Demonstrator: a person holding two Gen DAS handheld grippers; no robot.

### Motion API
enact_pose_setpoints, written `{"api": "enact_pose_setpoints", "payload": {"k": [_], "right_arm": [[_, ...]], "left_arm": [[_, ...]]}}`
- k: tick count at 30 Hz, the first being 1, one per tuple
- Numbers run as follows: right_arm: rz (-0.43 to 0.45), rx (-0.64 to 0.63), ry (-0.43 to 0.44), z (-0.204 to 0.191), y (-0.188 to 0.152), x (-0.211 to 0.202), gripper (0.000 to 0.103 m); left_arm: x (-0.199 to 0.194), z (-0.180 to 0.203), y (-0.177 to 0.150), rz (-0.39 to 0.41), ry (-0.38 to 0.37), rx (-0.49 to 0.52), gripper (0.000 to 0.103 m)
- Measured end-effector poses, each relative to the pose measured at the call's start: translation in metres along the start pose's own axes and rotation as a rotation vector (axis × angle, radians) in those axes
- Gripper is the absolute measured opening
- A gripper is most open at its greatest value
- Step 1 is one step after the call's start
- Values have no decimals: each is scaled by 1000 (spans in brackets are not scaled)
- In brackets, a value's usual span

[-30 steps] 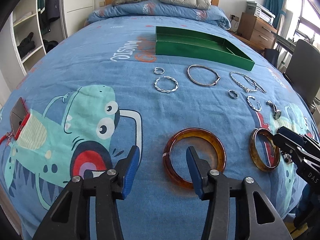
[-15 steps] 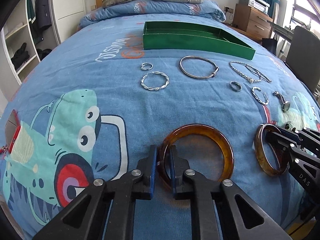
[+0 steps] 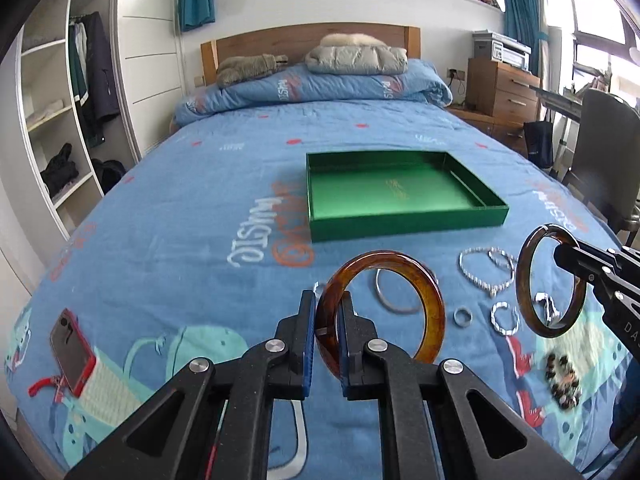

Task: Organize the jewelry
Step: 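Carry both bangles into the green tray and open both tools to release them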

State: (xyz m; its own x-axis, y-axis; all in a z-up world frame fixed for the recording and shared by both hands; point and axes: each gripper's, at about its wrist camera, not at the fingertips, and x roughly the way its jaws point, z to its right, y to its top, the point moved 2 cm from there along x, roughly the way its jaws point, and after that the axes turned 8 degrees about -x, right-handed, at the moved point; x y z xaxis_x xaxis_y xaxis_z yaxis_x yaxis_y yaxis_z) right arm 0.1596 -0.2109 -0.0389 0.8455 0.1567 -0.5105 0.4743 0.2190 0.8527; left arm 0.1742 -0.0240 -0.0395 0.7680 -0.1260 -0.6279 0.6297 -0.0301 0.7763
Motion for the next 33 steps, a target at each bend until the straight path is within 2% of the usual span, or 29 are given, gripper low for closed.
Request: {"api": "enact_pose_setpoints", "payload": {"k": [5, 11, 16, 20, 23, 29, 30, 31, 32, 33], "right_arm": [[21, 100, -76, 48, 44, 46, 8], [-52, 175, -106, 89, 57, 127, 8], [-162, 224, -101, 106, 41, 184, 8], [-267, 214, -91, 106, 27, 212, 8], [-334, 193, -78, 104, 19, 224, 8], [-363, 142, -97, 99, 19, 224, 11], [-365, 146, -92, 99, 19, 222, 13], [-370, 150, -87, 101, 21, 223, 16], [-368, 151, -88, 102, 22, 222, 24], [-352, 156, -85, 102, 24, 216, 28]], "left_arm": [[41, 8, 61, 18, 0, -27, 10], [118, 28, 107, -21, 3, -34, 10], [182, 47, 109, -108, 5, -32, 10], [218, 49, 99, -187, 11, -50, 10], [231, 48, 92, -222, 25, -45, 10], [236, 44, 84, -247, 30, -54, 11], [236, 44, 84, -247, 30, -56, 13], [235, 44, 84, -247, 30, -56, 22], [234, 43, 84, -245, 27, -59, 30], [232, 42, 86, -239, 24, -67, 45]]}}
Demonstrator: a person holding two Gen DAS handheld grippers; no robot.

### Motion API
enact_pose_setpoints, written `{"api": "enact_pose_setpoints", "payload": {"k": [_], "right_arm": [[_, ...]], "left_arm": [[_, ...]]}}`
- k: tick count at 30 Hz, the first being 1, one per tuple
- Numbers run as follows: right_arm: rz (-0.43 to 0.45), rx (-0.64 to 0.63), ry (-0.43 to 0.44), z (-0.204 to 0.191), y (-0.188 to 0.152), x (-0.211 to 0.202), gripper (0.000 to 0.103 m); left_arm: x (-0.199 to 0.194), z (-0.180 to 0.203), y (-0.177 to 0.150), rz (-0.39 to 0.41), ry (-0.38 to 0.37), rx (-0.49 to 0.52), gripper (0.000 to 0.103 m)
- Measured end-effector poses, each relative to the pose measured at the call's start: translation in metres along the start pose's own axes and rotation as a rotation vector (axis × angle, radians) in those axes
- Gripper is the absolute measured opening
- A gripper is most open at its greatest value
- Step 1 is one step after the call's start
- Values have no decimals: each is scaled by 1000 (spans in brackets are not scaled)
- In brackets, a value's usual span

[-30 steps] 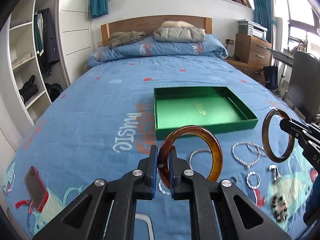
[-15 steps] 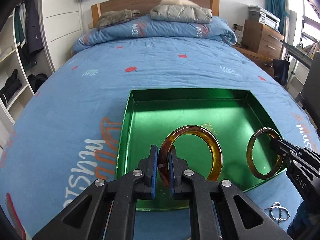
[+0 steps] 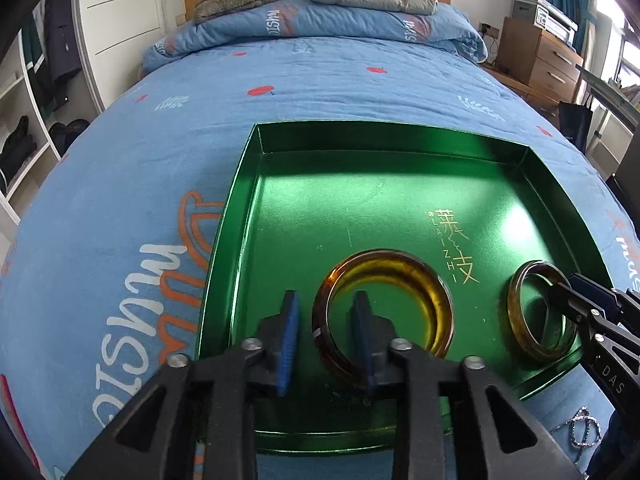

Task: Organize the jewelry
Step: 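Carry both bangles into the green tray and open both tools to release them, then lift both open tools out of the green tray back over the jewelry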

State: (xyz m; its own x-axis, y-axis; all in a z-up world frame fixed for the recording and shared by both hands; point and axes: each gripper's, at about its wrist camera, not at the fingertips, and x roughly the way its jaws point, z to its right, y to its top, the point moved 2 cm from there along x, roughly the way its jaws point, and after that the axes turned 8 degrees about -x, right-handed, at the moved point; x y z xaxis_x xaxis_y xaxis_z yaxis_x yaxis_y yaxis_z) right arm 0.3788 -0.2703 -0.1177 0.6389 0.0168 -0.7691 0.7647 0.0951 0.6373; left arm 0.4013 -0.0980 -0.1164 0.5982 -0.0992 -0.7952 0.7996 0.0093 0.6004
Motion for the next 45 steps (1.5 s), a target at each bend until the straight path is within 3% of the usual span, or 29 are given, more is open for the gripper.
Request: {"api": "enact_pose_setpoints", "payload": {"k": [1, 7, 17, 24, 35, 45], "right_arm": [[17, 10, 11, 1, 1, -7, 28], [137, 37, 34, 3, -12, -76, 34], [238, 30, 17, -11, -78, -200, 41], [274, 1, -4, -27, -126, -269, 50], [318, 2, 0, -47, -185, -328, 61], [305, 15, -3, -47, -214, -334, 64]], "left_arm": [[-5, -1, -1, 12, -3, -6, 54], [-71, -7, -16, 109, 0, 14, 66], [-191, -34, -91, 207, 38, 24, 70], [-257, -45, -146, 265, 66, 12, 85], [-328, -48, -200, 351, 76, 9, 91], [-335, -60, -220, 352, 68, -10, 91]]}}
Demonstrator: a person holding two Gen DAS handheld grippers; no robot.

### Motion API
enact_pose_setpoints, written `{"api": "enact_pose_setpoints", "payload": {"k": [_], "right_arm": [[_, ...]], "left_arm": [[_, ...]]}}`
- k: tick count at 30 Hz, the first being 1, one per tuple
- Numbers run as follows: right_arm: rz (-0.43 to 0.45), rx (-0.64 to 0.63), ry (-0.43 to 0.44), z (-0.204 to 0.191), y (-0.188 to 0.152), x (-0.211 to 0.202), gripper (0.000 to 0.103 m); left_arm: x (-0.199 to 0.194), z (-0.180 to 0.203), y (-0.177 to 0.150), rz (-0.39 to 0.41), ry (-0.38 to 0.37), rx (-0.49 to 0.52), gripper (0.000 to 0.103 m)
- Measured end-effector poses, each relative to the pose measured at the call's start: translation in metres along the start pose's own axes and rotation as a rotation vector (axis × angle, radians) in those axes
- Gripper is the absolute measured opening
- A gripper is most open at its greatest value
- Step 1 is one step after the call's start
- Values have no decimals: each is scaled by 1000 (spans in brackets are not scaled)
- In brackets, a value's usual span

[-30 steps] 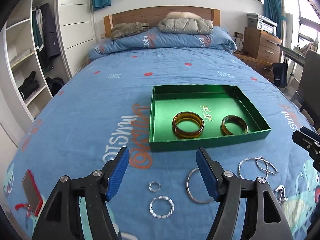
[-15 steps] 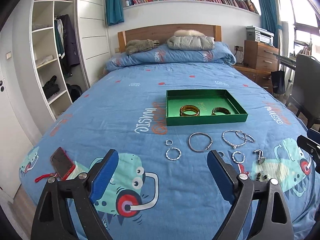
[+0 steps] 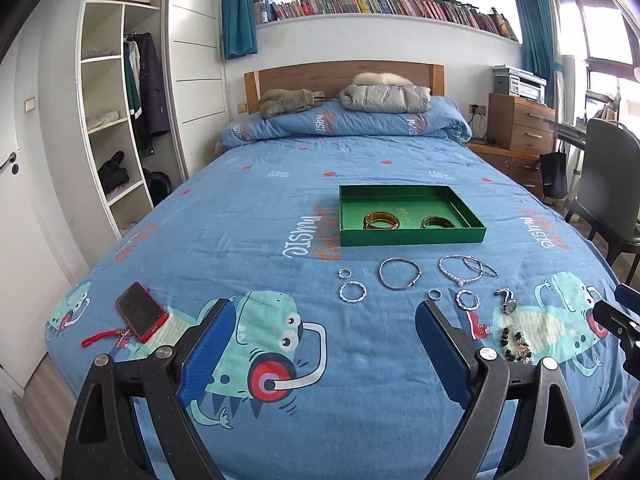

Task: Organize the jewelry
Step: 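Lift both open tools out of the green tray back over the jewelry, then grasp the beaded bracelet with the right tool while the left tool grasps the twisted silver hoop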

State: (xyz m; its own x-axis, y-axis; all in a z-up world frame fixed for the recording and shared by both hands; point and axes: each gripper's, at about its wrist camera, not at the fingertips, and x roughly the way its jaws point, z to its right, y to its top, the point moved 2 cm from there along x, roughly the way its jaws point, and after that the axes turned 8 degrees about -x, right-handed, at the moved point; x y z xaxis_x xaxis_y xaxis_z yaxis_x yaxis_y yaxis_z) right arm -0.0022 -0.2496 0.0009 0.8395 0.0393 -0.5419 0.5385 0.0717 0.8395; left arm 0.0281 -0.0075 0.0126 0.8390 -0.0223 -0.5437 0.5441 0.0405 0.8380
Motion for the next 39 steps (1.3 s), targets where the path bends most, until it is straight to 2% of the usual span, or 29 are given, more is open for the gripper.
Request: {"api": "enact_pose_setpoints", "payload": {"k": [10, 16, 23, 28, 32, 34, 37, 38, 39], "right_arm": [[-86, 29, 8, 8, -36, 42, 67], [-157, 56, 53, 8, -58, 81, 68], [-221, 74, 81, 11, -75, 120, 69], [-262, 52, 90, 8, -81, 141, 69], [-263, -13, 62, 2, -81, 149, 68], [-262, -37, 53, 0, -81, 153, 64], [-252, -65, 38, -1, -78, 156, 37], [-249, -76, 32, -2, -78, 156, 23], [-247, -78, 34, -1, -77, 157, 18]], "left_arm": [[42, -34, -29, -95, -15, -27, 91], [84, -28, -42, -173, -43, -17, 91], [124, -13, -43, -212, -65, 5, 91], [149, -10, -44, -240, -63, 14, 91], [167, -10, -43, -258, -62, 13, 91], [176, -9, -42, -268, -64, 10, 91], [189, -9, -40, -279, -63, 7, 91], [194, -8, -39, -284, -63, 7, 91], [198, -7, -38, -286, -63, 7, 91]]}}
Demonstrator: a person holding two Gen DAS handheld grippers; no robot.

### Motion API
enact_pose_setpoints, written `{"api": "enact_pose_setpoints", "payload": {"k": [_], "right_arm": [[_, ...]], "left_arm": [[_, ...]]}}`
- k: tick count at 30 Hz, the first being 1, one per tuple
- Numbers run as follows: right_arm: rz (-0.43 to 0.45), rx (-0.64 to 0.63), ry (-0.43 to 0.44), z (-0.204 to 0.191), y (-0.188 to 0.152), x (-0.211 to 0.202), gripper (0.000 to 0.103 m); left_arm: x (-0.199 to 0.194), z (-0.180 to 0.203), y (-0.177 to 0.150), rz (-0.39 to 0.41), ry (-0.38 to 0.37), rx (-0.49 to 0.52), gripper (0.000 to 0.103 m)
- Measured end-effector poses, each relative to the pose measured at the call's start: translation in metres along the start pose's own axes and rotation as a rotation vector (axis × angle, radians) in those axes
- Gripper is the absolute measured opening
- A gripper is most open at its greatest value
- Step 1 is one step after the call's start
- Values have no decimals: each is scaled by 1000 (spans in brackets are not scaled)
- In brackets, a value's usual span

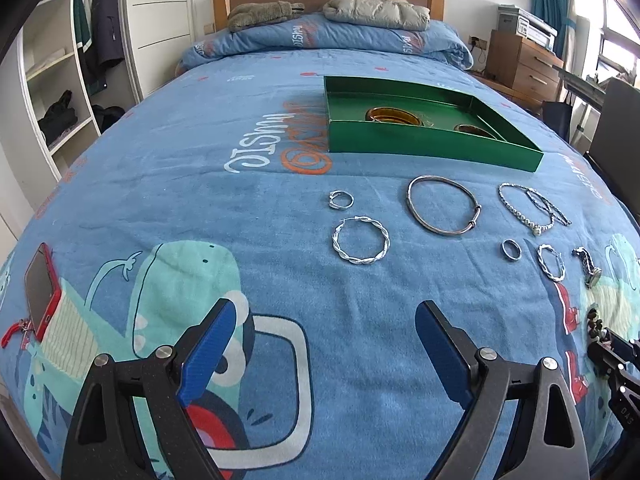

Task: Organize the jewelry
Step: 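Grasp the beaded bracelet with the right tool while the left tool grasps the twisted silver hoop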

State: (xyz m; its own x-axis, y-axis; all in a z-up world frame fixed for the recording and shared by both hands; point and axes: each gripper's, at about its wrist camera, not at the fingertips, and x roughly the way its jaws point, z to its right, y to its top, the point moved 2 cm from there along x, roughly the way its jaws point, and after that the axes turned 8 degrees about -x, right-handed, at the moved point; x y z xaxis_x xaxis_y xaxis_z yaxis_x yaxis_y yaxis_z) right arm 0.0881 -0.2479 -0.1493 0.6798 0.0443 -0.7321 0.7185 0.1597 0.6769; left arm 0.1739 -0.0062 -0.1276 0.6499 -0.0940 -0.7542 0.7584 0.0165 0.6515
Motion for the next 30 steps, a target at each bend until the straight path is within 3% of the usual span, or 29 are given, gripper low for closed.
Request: {"api": "enact_pose_setpoints", "payload": {"k": [3, 7, 11, 14, 15, 23, 30], "right_arm": [[8, 12, 22, 4, -1, 1, 16], [18, 30, 48, 10, -1, 2, 14], [23, 49, 74, 14, 0, 5, 14], [28, 52, 82, 16, 1, 8, 14], [30, 51, 84, 15, 2, 8, 14], [72, 40, 100, 20, 14, -9, 10], [187, 21, 116, 30, 69, -31, 10]], "left_arm": [[12, 4, 7, -5, 2, 3, 90], [33, 7, 19, -27, -1, -2, 76], [48, 11, 28, -40, -13, -10, 70], [52, 16, 33, -42, -37, 1, 51], [52, 18, 34, -41, -47, 7, 40], [28, 23, 35, -5, -81, 25, 40], [3, 34, 71, 66, -156, 31, 40]]}}
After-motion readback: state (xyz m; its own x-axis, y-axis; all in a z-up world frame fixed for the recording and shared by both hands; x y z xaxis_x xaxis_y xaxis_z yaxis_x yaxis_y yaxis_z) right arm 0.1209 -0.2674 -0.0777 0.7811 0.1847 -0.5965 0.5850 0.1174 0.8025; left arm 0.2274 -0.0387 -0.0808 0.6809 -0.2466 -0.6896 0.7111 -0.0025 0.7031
